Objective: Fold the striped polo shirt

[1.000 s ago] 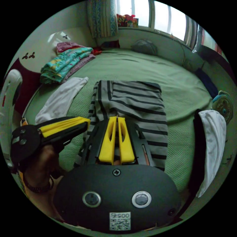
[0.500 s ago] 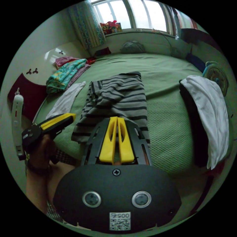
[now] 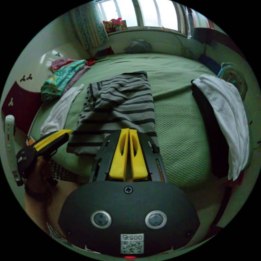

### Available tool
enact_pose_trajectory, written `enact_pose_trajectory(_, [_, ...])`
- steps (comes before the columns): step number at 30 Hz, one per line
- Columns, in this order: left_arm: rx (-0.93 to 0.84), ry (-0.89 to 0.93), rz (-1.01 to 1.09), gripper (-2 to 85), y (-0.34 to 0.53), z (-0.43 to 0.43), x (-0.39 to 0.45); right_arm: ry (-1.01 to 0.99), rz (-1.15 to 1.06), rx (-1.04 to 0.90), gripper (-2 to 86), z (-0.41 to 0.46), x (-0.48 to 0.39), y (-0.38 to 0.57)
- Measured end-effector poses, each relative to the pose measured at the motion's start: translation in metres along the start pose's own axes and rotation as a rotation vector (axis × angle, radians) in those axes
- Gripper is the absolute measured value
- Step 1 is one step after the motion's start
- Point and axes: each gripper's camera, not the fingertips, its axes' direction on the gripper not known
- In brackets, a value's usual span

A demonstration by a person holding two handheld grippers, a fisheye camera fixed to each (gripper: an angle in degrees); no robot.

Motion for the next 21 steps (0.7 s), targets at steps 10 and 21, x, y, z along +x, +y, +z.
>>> enact_pose_trajectory(10, [0.019,0.031,-0.038,-0.6,0.015,-0.007,-0.005,0.029,-0.035,0.005,-1.1,0.000,-0.012,0.006])
enact_pose_trajectory(21, [0.035,0.036,-0.050,-0.7,0.025,-0.012,-0.010,0.008,-0.024,0.002,-1.1,0.000,-0.011,0.007])
